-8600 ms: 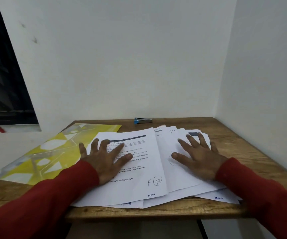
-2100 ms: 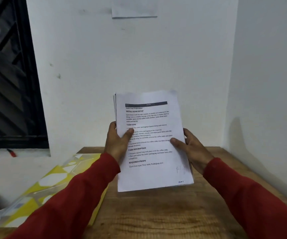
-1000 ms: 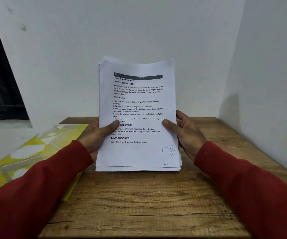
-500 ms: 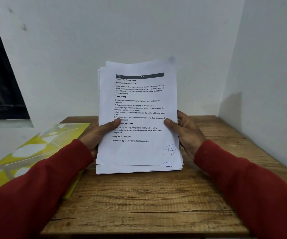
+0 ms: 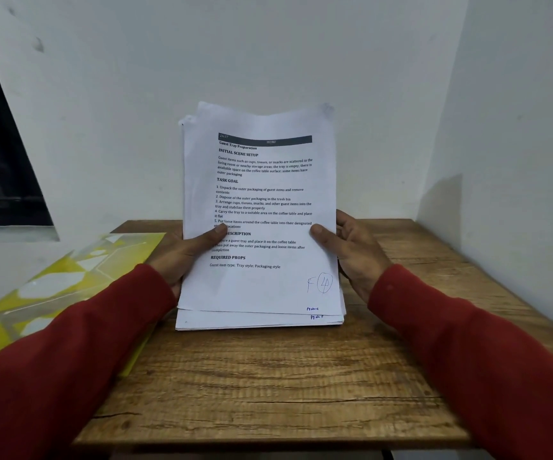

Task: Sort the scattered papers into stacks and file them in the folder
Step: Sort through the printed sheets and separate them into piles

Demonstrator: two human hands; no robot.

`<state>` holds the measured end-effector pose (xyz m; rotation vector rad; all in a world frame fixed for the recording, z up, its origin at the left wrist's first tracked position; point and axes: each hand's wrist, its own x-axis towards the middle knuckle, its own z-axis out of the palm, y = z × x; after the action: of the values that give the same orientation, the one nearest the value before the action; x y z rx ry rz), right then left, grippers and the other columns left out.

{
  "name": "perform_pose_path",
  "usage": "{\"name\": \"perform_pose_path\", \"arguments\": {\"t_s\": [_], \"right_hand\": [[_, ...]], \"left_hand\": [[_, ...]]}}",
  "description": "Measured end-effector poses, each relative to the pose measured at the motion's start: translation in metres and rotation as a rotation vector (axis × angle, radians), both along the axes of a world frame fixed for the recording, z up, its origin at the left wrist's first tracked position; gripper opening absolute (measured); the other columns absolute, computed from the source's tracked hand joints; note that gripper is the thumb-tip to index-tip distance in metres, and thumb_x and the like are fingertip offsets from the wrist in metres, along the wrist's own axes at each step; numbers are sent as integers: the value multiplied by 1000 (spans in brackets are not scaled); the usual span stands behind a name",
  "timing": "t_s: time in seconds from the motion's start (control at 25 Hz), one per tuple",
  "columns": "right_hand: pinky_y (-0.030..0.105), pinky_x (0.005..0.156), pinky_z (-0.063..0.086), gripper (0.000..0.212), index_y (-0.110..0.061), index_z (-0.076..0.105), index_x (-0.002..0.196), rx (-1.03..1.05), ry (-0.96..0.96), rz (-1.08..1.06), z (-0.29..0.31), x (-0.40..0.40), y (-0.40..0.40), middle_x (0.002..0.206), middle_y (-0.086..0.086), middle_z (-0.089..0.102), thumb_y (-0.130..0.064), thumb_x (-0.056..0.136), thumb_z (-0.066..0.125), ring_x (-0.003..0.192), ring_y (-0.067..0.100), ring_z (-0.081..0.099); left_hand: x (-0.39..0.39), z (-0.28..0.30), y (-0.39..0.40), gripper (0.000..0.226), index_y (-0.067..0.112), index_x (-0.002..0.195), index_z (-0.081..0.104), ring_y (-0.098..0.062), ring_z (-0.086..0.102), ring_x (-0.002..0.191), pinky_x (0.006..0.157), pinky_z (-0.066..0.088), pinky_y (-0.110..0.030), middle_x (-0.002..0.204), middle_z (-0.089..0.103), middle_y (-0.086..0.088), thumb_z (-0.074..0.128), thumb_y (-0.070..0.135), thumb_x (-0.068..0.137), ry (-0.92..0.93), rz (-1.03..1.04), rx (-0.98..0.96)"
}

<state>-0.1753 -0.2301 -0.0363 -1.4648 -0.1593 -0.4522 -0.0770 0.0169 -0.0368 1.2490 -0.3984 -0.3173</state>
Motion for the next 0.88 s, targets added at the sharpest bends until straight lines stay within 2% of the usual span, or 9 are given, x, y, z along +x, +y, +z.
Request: {"name": "perform_pose_path", "arguments": {"t_s": [0.16, 0.32, 0.36, 0.44, 0.52, 0.6, 0.68, 0.76, 0.88], "right_hand": [[41, 93, 56, 27, -5, 61, 125, 38, 28, -13, -1, 1, -2, 119, 12, 71, -6, 100, 52, 107, 27, 69], [45, 97, 53, 25, -1, 65, 120, 75, 77, -94, 4, 4, -12, 115, 15, 72, -12, 102, 50, 109, 30, 68], [44, 92, 56, 26, -1, 66, 119, 28, 83, -144, 7, 4, -16, 112, 14, 73, -12, 102, 49, 103, 28, 70], [35, 69, 59, 27, -2, 66, 119, -39, 86, -244, 17, -1, -27, 101, 10, 75, -12, 103, 47, 76, 20, 72], [30, 55, 55, 31, -6, 64, 122, 12, 92, -305, 27, -11, -41, 100, 9, 75, -22, 105, 44, 62, 20, 69], [36, 58, 58, 44, -12, 60, 126, 68, 114, -265, 31, -21, -53, 109, 10, 72, -46, 99, 51, 78, 28, 73], [46, 67, 59, 58, -18, 55, 128, 40, 208, -170, 29, -25, -48, 115, 9, 70, -57, 86, 62, 93, 31, 73], [43, 65, 59, 46, -17, 59, 122, -59, 284, -100, 19, -20, -32, 114, 7, 71, -43, 87, 71, 89, 28, 73], [36, 64, 61, 16, -8, 66, 110, -33, 227, -170, 9, -10, -18, 100, 7, 75, -14, 96, 63, 80, 22, 72]], "left_hand": [[3, -2, 2, 81, 7, 112, 71, -33, 71, 101, 76, 61, -43, 114, 73, -16, 96, 45, 45, -75, -11, 22], [-1, -1, -4, 68, 9, 108, 71, -24, 75, 89, 65, 60, -32, 105, 76, -10, 84, 50, 54, -123, -6, -32], [-2, -1, -5, 66, 9, 110, 70, -23, 75, 87, 64, 60, -31, 104, 76, -9, 80, 49, 59, -133, 10, -26], [-1, 0, -5, 65, 9, 116, 67, -22, 75, 86, 64, 60, -30, 106, 76, -9, 76, 50, 66, -148, 56, 28], [2, -1, 1, 81, 11, 112, 69, -22, 75, 86, 66, 60, -31, 103, 77, -7, 84, 66, 54, -174, 106, 87], [4, -1, 5, 86, 13, 110, 70, -24, 74, 92, 76, 59, -34, 103, 77, -6, 84, 71, 48, -190, 160, 143], [4, -3, 6, 76, 10, 114, 69, -28, 73, 97, 83, 58, -38, 107, 76, -9, 82, 63, 60, -140, 208, 143], [2, -4, 5, 79, 9, 117, 68, -28, 73, 98, 83, 58, -39, 110, 75, -10, 80, 60, 58, -108, 195, 152], [-2, -5, 3, 101, 12, 112, 68, -24, 75, 88, 67, 61, -32, 103, 77, -7, 89, 70, 31, -82, 67, 186]]}}
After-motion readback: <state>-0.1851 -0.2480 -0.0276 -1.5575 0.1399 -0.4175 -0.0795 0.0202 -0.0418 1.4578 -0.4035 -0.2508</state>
